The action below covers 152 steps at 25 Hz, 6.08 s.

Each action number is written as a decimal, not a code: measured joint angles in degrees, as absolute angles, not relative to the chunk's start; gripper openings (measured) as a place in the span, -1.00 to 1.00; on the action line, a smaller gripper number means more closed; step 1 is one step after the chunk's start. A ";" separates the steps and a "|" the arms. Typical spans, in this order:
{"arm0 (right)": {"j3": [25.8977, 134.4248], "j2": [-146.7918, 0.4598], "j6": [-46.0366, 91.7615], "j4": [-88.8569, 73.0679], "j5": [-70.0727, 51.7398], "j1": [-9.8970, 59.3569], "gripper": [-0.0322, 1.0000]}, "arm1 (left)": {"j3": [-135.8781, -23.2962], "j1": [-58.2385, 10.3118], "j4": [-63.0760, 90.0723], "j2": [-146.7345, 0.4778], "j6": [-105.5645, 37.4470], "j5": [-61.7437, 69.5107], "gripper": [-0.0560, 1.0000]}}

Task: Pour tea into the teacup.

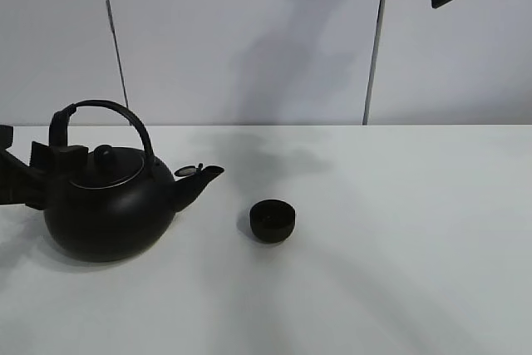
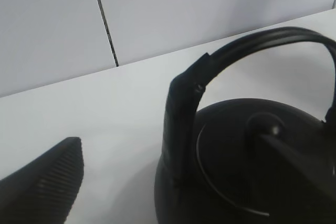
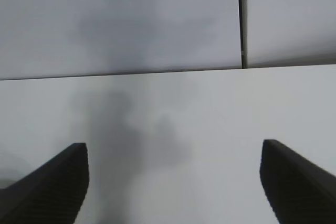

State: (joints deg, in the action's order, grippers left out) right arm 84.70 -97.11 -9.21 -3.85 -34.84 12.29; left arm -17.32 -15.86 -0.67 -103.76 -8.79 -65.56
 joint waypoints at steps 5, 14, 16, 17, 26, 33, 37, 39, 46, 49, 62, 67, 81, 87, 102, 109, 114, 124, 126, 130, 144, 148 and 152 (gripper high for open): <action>84.70 -97.11 -9.21 -3.85 -34.78 12.29 0.25 | -18.65 -15.86 -0.53 -103.91 -9.59 -65.62 0.30; 84.70 -97.11 -9.21 -3.85 -34.78 12.29 0.25 | -21.99 -15.80 0.00 -106.13 -10.75 -65.80 0.26; 84.70 -97.11 -9.21 -3.85 -34.78 12.29 0.25 | -22.80 -15.80 0.00 -106.60 -10.76 -65.80 0.25; 84.70 -97.11 -9.21 -3.85 -34.74 12.29 0.25 | -23.02 -15.80 0.00 -106.78 -10.82 -65.80 0.24; 84.70 -97.11 -9.21 -3.90 -34.74 12.29 0.25 | -23.90 -15.80 0.37 -108.73 -10.87 -65.81 0.00; 84.70 -97.11 -9.21 -3.90 -34.74 12.29 0.25 | -24.06 -15.80 -0.43 -108.73 -10.87 -65.81 -0.49; 84.70 -97.11 -9.21 -3.90 -34.74 12.29 0.25 | -24.78 -15.80 -1.46 -108.61 -10.87 -64.95 -0.70; 84.70 -97.11 -9.21 -3.90 -34.74 12.29 0.25 | -25.40 -15.80 -1.46 -108.55 -11.06 -64.14 -0.70; 84.70 -97.11 -9.21 -3.90 -34.74 12.29 0.25 | -28.53 -15.80 -4.89 -108.46 -11.71 -61.37 -0.70; 84.70 -97.11 -9.21 -3.90 -34.74 12.29 0.25 | -30.00 -15.80 -6.58 -108.46 -11.89 -59.98 -0.70; 84.70 -97.11 -9.21 -3.90 -34.70 12.29 0.25 | -38.79 -16.93 -11.43 -108.51 -12.36 -54.11 -0.70; 84.70 -97.11 -9.21 -3.90 -34.70 12.29 0.25 | -40.97 -18.60 -12.23 -108.51 -14.00 -50.91 -0.70; 84.70 -97.11 -9.21 -3.90 -34.70 12.29 0.25 | -42.37 -19.85 -15.20 -108.63 -17.30 -48.63 -0.70; 84.70 -97.11 -9.21 -3.90 -34.70 12.29 0.25 | -42.55 -19.85 -15.32 -108.63 -17.52 -47.72 -0.70; 84.70 -97.11 -9.21 -3.90 -34.76 12.29 0.25 | -44.46 -20.29 -15.40 -108.63 -19.01 -44.10 -0.70; 84.70 -97.11 -9.21 -3.90 -34.76 12.29 0.25 | -44.46 -20.29 -15.40 -108.63 -19.51 -43.69 -0.70; 84.70 -97.11 -9.21 -3.90 -34.76 12.29 0.25 | -44.48 -20.29 -15.40 -108.63 -19.74 -43.69 -0.70; 84.70 -97.11 -9.21 -3.90 -34.70 12.29 0.25 | -44.48 -20.29 -15.40 -108.63 -20.39 -43.69 -0.70; 84.70 -97.11 -9.21 -3.90 -34.70 12.29 0.25 | -44.48 -20.29 -15.40 -108.63 -20.73 -43.69 -0.70; 84.70 -97.11 -9.21 -3.90 -34.70 12.29 0.25 | -44.48 -20.29 -15.40 -108.63 -20.87 -43.69 -0.70; 84.70 -97.11 -9.21 -3.90 -34.70 12.29 0.25 | -43.35 -20.29 -5.69 -108.63 -14.62 -47.36 -0.70; 84.70 -97.11 -9.21 -3.90 -34.70 12.29 0.25 | -40.07 -20.29 -1.96 -108.63 -12.31 -52.52 -0.70; 84.70 -97.11 -9.21 -3.90 -34.70 12.29 0.25 | -36.79 -20.29 -1.24 -108.63 -10.40 -56.10 -0.70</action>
State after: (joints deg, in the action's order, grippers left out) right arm 84.70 -97.11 -9.21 -3.90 -34.70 12.29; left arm -36.79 -20.29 -1.24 -108.63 -10.40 -56.10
